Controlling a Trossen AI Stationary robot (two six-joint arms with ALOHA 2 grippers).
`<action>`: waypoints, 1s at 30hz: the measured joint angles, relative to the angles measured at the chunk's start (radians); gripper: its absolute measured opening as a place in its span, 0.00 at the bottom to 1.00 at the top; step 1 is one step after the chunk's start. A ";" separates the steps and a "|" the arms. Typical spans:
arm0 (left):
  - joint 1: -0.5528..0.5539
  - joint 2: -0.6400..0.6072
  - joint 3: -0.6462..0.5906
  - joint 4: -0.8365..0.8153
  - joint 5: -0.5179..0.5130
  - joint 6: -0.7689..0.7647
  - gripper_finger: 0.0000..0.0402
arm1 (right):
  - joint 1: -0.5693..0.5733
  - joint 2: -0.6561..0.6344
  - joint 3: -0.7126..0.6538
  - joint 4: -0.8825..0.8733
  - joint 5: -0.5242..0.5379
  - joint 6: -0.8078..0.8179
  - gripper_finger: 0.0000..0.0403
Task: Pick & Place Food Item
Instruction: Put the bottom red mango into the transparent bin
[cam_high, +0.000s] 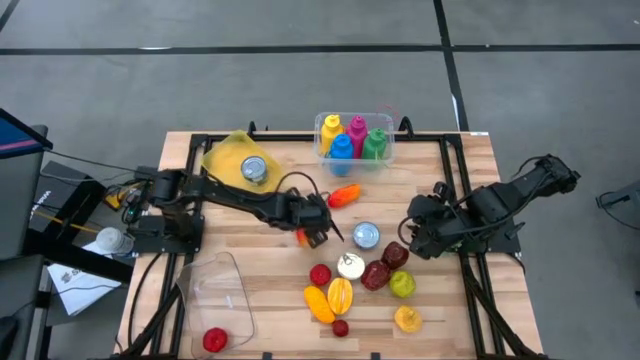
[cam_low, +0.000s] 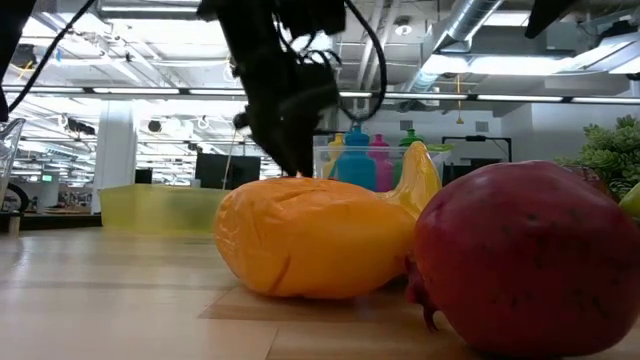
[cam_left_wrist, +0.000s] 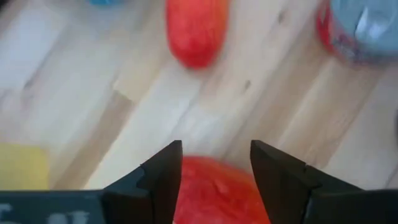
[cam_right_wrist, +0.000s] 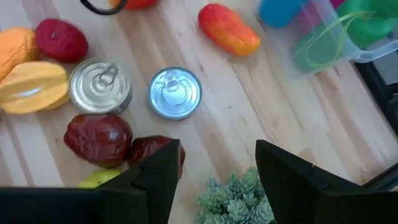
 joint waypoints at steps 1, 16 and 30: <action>0.004 -0.019 0.000 -0.016 0.002 -0.028 0.43 | 0.002 0.000 0.000 0.000 0.012 0.005 0.51; 0.026 -0.294 0.001 -0.043 -0.054 0.027 0.34 | -0.001 0.000 0.000 -0.012 0.056 0.006 0.51; 0.102 -0.271 -0.008 0.000 0.369 1.004 0.62 | -0.001 0.000 0.000 0.045 0.063 0.017 0.51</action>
